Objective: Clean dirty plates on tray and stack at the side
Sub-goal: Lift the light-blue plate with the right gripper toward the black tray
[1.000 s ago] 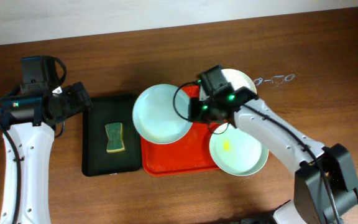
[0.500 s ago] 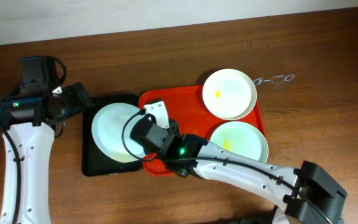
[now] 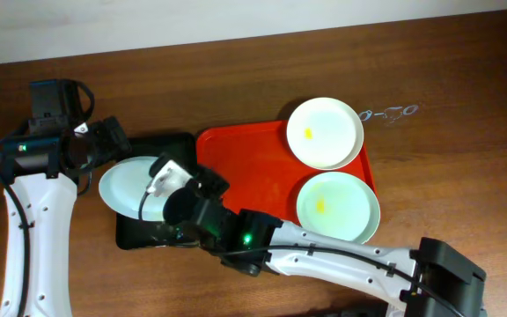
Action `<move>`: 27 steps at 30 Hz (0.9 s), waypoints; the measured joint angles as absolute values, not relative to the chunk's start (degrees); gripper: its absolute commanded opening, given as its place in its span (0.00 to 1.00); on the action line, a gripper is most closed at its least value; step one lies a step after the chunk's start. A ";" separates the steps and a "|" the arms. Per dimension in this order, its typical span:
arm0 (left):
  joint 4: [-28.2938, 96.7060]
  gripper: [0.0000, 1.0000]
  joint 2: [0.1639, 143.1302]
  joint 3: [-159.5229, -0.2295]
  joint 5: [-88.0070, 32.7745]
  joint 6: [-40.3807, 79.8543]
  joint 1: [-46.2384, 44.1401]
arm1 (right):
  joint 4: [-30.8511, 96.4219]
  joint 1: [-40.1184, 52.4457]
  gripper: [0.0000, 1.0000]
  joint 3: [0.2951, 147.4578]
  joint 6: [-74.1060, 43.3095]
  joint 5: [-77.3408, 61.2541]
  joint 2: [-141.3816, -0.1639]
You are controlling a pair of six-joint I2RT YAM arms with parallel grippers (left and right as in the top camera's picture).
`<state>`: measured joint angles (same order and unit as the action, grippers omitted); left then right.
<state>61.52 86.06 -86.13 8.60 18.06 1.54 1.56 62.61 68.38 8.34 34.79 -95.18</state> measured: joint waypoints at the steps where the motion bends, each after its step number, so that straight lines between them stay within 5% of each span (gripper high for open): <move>1: 61.52 0.99 86.06 -86.13 8.60 18.06 1.54 | -0.25 63.16 0.04 68.40 11.42 35.16 -95.18; 15: 61.52 0.99 86.06 -86.13 8.60 18.09 1.54 | -9.04 64.49 0.04 68.40 24.01 37.08 -95.18; 27: 61.54 0.99 86.06 -86.13 8.60 18.09 1.54 | -5.67 64.49 0.04 68.45 22.70 37.10 -95.18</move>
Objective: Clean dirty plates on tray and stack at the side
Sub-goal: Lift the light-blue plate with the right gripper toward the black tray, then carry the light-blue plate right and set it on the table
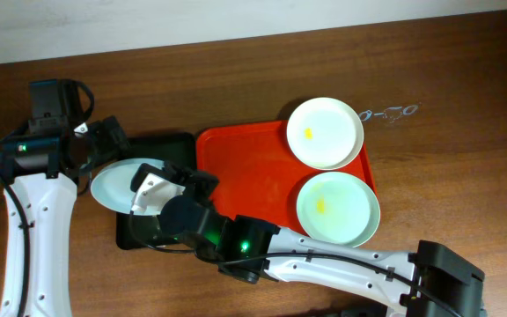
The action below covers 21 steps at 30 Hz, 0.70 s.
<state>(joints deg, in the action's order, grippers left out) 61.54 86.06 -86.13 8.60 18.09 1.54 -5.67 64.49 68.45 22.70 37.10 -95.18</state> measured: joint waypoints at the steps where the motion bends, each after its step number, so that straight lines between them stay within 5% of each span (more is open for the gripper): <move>1: 61.54 0.99 86.06 -86.13 8.58 18.09 1.54 | -4.05 64.20 0.04 68.45 18.74 37.06 -95.18; 12: 61.56 0.99 86.06 -86.13 8.60 18.09 1.54 | 18.46 42.39 0.04 68.77 -18.98 7.73 -94.19; 21: 61.56 0.99 86.06 -86.13 8.58 18.09 1.54 | 35.46 -1.39 0.04 68.99 -23.79 -21.41 -88.77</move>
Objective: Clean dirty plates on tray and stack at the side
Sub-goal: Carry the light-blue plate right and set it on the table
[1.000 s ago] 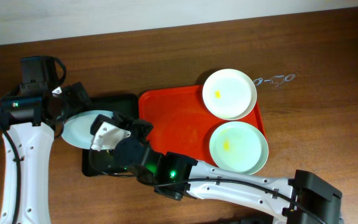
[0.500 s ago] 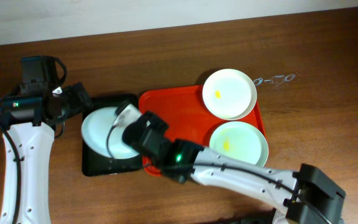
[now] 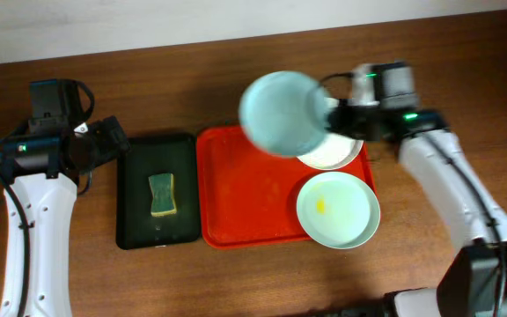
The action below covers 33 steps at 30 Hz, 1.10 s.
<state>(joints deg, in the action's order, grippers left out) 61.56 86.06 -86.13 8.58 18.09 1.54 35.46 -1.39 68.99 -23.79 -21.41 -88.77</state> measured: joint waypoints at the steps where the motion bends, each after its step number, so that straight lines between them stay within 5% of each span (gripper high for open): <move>1: 61.56 0.99 86.06 -86.13 8.60 18.09 1.54 | 37.58 -7.31 0.04 68.99 -24.03 -22.11 -88.77; 9: 61.54 0.99 86.06 -86.13 8.60 18.09 1.54 | 48.88 -31.53 0.04 68.40 -24.25 -13.06 -88.75; 19: 61.54 0.99 86.06 -86.13 8.60 18.09 1.54 | 47.31 -31.90 0.04 64.62 -27.05 0.32 -92.27; 33: 61.54 0.99 86.06 -86.13 8.60 18.09 1.54 | 44.12 -31.90 0.10 62.70 -27.22 1.30 -93.08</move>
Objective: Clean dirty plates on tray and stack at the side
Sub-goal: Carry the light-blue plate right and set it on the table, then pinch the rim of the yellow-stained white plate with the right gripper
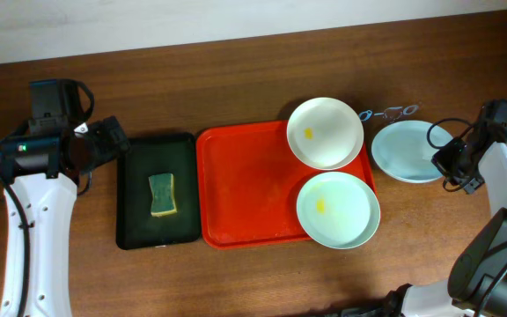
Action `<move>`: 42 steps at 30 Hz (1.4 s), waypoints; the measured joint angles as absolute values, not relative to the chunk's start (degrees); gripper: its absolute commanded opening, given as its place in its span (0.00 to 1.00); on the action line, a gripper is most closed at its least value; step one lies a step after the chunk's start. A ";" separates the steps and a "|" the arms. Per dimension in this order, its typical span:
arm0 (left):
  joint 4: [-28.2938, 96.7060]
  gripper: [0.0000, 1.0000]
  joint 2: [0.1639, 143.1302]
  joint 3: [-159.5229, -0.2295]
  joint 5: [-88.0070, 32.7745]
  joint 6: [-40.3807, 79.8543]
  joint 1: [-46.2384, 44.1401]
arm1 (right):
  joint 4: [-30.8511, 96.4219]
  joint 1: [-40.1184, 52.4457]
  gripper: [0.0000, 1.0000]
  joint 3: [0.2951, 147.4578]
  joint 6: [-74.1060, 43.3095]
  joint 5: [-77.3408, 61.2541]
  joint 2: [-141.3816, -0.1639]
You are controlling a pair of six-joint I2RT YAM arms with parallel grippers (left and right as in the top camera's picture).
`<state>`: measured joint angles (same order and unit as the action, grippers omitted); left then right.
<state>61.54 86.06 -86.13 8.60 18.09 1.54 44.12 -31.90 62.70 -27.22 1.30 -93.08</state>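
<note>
A pale blue clean plate (405,151) lies on the table just right of the red tray (245,189). My right gripper (445,160) is at the plate's right rim, its fingers closed on the edge. Two white plates with yellow smears sit on the tray's right side, one at the back (325,132) and one at the front (338,209). A yellow-green sponge (162,194) lies in the black tray (154,158). My left gripper (115,139) hovers at the black tray's back left corner, holding nothing; its jaws are too dark to read.
A small clear item (393,112), perhaps glasses, lies on the table behind the blue plate. The left half of the red tray is bare. The table's far edge runs along the top of the view.
My right arm has moved from above the red tray's back to the table right of it. The blue plate, held up in the air then, now lies flat beside the tray.
My right arm reached across to the black tray with the blue plate over it, hiding the sponge, at the first two moments. Then it held the plate high over the red tray's back. Now the plate lies right of the tray. The left arm stayed put.
</note>
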 measured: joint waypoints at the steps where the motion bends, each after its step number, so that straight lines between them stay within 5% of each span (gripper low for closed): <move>1: 61.54 0.99 86.06 -86.13 8.60 18.09 1.54 | 43.81 -31.90 0.17 62.54 -27.42 1.32 -93.08; 4: 61.54 0.99 86.06 -86.13 8.60 18.09 1.54 | 43.22 -31.90 0.22 62.54 -27.46 1.30 -93.08; 9: 61.54 0.99 86.06 -86.13 8.60 18.09 1.54 | 43.31 -31.90 0.45 62.54 -24.88 -2.33 -93.08; 19: 61.58 0.99 86.06 -86.13 8.60 18.09 1.54 | 67.59 -27.66 0.44 62.74 -12.75 -16.25 -92.99; 29: 61.54 0.99 86.06 -86.13 8.60 18.09 1.54 | 69.89 -7.27 0.46 59.35 -17.39 -0.62 -92.75; 36: 61.56 0.99 86.06 -86.13 8.60 18.09 1.54 | 62.19 -7.14 0.29 53.04 -18.31 -1.61 -92.68; 39: 61.56 0.99 86.06 -86.13 8.60 18.09 1.54 | 60.12 -7.14 0.04 51.11 -18.61 -2.35 -92.68; 42: 61.56 0.99 86.06 -86.13 8.60 18.09 1.54 | 59.77 -7.14 0.04 50.70 -18.79 -5.26 -92.36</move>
<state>61.56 86.06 -86.13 8.60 18.09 1.54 59.77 -7.14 50.70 -18.79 -5.26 -92.36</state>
